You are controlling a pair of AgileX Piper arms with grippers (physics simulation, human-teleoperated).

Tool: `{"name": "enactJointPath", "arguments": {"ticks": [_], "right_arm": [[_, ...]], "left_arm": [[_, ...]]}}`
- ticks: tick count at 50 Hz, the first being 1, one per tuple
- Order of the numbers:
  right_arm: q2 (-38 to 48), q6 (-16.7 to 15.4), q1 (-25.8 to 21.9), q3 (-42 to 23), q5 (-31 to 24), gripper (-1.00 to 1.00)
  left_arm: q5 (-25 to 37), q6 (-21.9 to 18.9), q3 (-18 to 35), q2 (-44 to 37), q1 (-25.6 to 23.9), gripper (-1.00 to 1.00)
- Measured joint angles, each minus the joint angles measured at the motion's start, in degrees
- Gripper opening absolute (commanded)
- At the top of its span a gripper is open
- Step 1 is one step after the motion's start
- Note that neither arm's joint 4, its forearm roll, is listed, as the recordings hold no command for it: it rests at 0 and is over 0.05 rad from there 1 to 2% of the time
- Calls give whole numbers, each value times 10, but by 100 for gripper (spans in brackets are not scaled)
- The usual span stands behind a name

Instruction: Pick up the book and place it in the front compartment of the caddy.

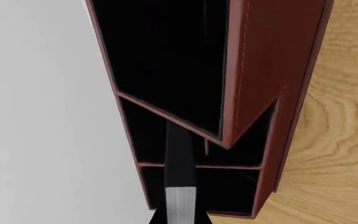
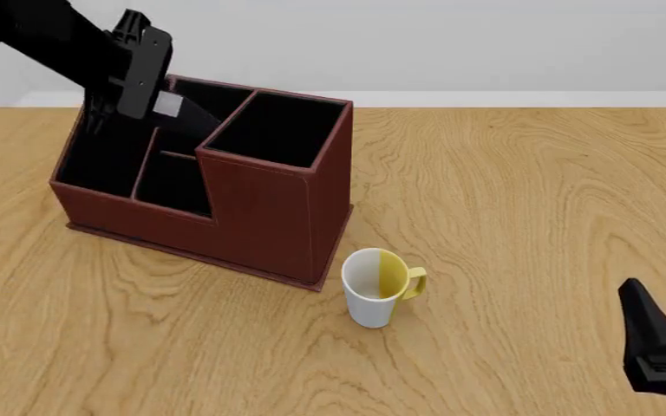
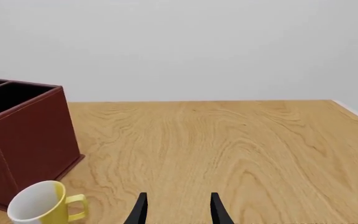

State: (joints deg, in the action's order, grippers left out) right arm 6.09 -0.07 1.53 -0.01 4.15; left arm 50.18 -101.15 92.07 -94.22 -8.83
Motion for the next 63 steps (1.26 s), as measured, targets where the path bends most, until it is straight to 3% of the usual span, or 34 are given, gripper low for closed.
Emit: {"name": "enactJointPath", "arguments": {"ticks": [18,19,48,63], "right_arm": [[29,0,7,0,20,100],[31,0,8,0,22,100],[41,0,11,0,29,100],[20,0,5,0,13,100]], "left_arm": [[-15,-3,24,-44,2,-100],[-15,-3,25,-45,2,100],[-48,-20,53,-73,3,100],[-37,-13,32,-31,-10,100]]}}
